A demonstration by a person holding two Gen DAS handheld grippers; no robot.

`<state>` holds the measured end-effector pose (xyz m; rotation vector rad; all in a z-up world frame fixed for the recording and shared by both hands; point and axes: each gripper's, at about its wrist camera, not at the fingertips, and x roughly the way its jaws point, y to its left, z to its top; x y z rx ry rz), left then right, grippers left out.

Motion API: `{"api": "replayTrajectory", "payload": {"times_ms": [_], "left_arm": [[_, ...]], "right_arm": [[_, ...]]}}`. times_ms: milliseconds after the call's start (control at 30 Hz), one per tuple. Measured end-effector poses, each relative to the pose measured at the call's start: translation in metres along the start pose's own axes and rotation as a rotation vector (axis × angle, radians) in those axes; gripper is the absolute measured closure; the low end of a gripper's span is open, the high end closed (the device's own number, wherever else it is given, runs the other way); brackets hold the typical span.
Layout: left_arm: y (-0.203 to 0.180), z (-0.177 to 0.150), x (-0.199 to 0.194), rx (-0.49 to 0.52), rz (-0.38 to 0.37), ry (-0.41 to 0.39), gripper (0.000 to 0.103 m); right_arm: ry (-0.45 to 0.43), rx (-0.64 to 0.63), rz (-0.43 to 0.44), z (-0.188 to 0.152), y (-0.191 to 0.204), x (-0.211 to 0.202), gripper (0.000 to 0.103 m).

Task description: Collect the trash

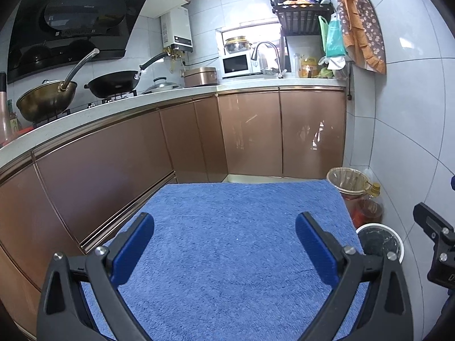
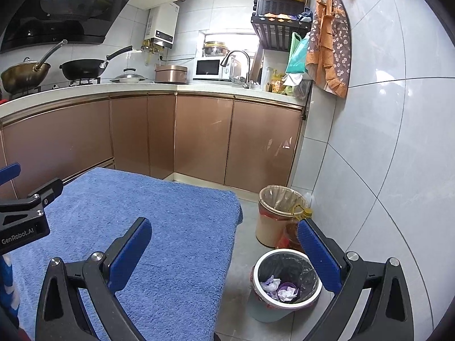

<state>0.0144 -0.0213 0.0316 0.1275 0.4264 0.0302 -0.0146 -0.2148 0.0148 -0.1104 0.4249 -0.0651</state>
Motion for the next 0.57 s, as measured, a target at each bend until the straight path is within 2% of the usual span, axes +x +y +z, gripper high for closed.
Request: {"api": "replayTrajectory", "payload": {"times_ms": [367,567], "left_arm": [[-0.0011,-0.0005,-0.0022,-0.006,-0.020,0.003,0.003],[0.0021,0.0014,-0.0081,-0.026,-0.036,-0.027,0.003]], "right_arm": [[-0.003,0.002,0.001,-0.0002,-0.0015,0.0004,0.000],[-0.013,0.004,0.002,0.0011,-0.0057,-0.0021,0.000]]}}
